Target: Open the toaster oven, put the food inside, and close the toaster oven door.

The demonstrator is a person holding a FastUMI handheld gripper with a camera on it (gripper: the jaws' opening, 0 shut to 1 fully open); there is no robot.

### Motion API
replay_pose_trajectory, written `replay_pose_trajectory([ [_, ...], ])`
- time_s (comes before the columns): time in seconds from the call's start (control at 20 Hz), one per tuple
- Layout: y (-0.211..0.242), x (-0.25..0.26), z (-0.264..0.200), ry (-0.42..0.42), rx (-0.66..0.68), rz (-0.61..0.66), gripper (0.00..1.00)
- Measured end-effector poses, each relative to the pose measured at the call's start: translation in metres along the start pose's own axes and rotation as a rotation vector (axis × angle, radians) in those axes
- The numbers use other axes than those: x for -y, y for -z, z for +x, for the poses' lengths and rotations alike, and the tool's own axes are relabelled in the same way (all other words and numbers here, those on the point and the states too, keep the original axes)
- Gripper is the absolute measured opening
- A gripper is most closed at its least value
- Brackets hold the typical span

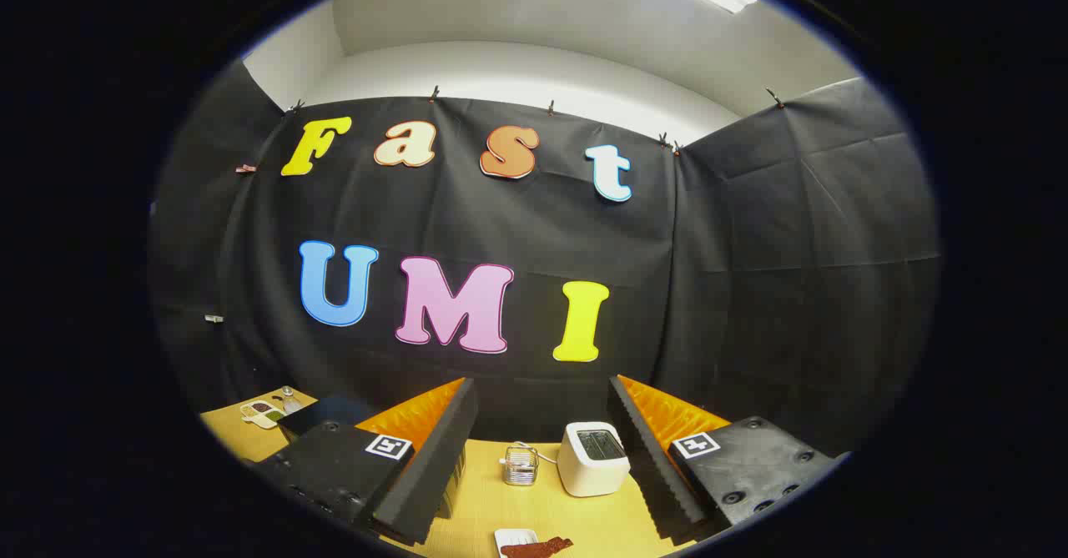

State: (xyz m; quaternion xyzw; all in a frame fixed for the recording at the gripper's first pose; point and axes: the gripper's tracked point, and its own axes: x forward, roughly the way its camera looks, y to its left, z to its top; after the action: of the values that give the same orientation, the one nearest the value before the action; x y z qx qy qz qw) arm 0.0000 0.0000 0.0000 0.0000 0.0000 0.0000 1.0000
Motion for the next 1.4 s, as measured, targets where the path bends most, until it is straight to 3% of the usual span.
replay_pose_trajectory([
  [1.4,0.004,0.014,-0.018,0.005,-0.015,0.015,0.97],
])
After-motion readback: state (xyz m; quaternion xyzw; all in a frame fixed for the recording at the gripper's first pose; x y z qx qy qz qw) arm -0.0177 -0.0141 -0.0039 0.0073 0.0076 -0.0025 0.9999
